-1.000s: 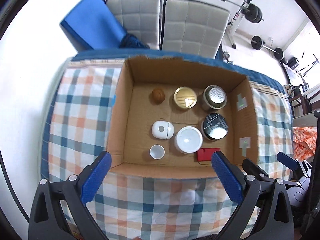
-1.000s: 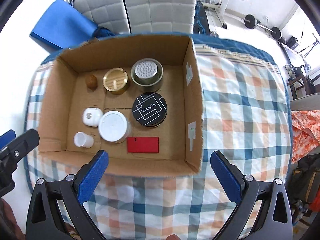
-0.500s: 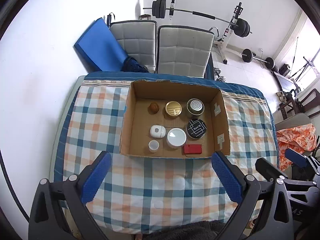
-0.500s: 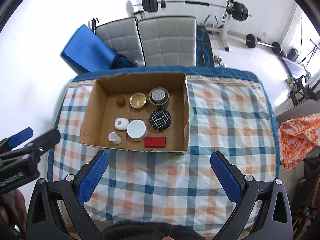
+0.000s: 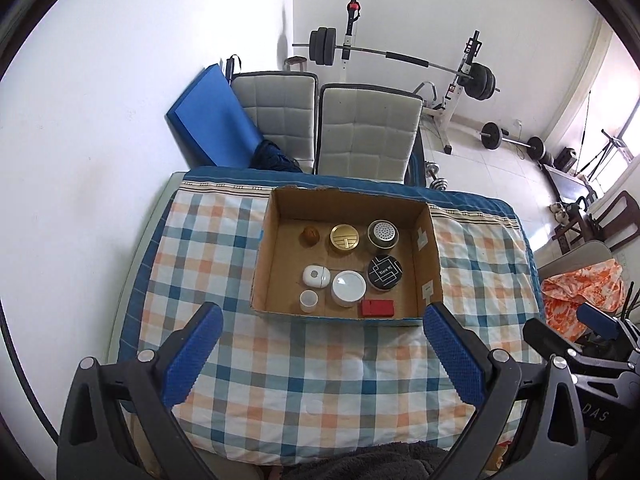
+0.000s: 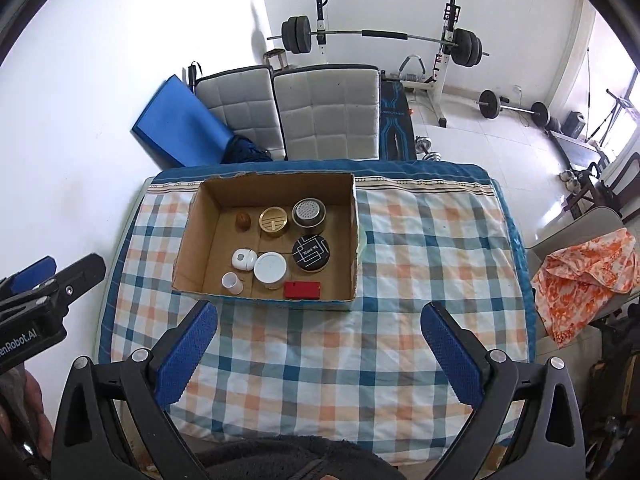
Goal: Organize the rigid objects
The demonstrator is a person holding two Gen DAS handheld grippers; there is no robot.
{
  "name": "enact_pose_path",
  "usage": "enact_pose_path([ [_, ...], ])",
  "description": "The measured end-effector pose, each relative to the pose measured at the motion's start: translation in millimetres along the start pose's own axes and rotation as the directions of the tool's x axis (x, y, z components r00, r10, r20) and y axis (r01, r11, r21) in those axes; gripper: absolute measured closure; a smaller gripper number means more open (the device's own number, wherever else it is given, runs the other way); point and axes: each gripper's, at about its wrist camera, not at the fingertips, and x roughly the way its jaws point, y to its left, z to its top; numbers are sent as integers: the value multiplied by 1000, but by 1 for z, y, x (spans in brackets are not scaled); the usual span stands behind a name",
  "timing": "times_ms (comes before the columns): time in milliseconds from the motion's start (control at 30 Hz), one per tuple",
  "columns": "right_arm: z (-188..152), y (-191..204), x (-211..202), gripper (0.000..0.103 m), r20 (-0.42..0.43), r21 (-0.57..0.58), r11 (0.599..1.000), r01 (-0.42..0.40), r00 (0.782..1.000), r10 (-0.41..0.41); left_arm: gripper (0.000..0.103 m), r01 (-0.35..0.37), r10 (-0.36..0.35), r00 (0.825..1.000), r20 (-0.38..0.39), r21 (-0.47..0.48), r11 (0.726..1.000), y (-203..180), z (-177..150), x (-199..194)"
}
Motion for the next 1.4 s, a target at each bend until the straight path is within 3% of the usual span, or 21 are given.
enact_pose_path([
  [600, -1, -4, -21, 0, 70, -10, 998, 63, 996, -62, 0, -24, 24, 1000, 11, 17, 1000, -7, -14, -10],
  [1400, -3, -6, -24, 0, 90, -10, 995, 96, 991, -95, 0, -20, 20, 1000, 10, 21, 1000, -14, -8, -11],
])
